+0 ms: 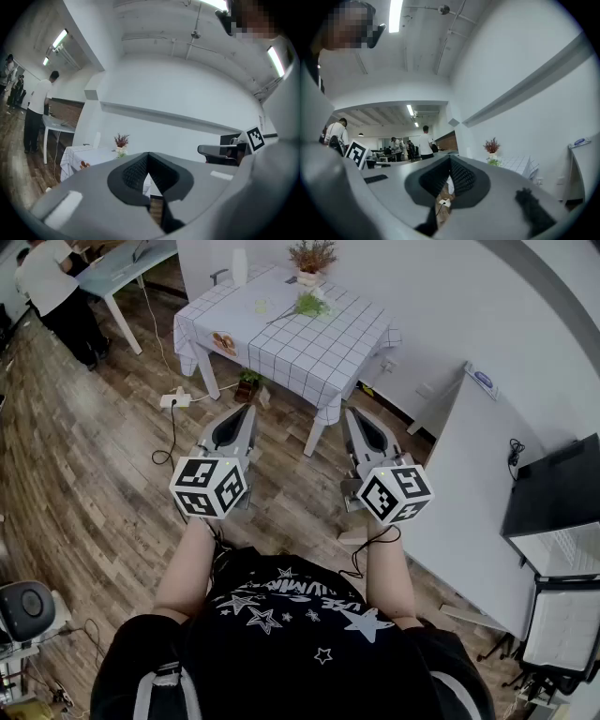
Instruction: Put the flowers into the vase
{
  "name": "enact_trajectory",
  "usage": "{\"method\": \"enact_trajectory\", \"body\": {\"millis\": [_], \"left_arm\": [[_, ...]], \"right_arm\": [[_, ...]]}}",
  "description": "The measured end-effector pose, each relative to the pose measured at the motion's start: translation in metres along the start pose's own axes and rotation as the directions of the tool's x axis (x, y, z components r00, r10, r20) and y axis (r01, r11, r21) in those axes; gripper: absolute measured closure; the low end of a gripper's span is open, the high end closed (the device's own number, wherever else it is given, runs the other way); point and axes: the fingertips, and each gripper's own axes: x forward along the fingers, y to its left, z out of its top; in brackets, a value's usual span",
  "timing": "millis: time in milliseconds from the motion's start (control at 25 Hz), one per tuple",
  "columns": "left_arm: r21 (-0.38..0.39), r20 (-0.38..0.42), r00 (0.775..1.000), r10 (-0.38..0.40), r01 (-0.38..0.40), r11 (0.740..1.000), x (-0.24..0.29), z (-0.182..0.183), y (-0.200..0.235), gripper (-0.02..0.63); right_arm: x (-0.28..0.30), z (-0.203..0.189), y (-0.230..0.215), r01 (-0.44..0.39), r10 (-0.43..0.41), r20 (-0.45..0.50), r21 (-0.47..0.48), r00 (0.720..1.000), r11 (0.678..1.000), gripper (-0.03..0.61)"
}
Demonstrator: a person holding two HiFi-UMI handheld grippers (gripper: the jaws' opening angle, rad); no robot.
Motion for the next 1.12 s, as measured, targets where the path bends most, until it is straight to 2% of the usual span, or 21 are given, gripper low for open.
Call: {"method": "enact_trajectory", "body": {"millis": [200,520,800,880,1040,1120], "left_arm": [[0.012,0.004,1.0,0.005,-0.005,1.0,0.001,0.003,-0.003,0.606],[0.019,0.0,1.0,0.0,0.0,1.0,0.008,0.003,-0.013,0.606],[-0.002,0.0,1.0,0.023,-0.023,1.0,-0.002,0.004,-0.016,0.606],[0.004,-0.001,0.999,0.038,-0.038,0.999,-0.007,0.002,-0.015,0.606],[0.009,0.0,0.998,0.059,-0.059,0.998,-0.017,0.0,-0.004,0.606],[0.003,-0.002,0.997,0.074,-0.074,0.997,-0.017,0.0,0.005,0.606]], "right_arm": [[-0.003,0.0,0.0,-0.019,0.019,0.003,0.022,1.0,1.0,0.568],[-0.013,0.001,-0.016,-0.006,0.006,0.002,0.032,1.0,0.999,0.568],[-0.018,-0.006,-0.024,-0.01,0.011,-0.013,0.064,1.0,0.998,0.568],[-0.018,-0.006,-0.028,-0.003,0.002,0.015,0.083,1.0,0.997,0.568],[-0.019,0.007,-0.03,-0.047,0.016,0.172,0.178,0.985,0.983,0.566],[-0.015,0.005,-0.03,-0.056,0.024,0.17,0.186,0.985,0.981,0.566]]}}
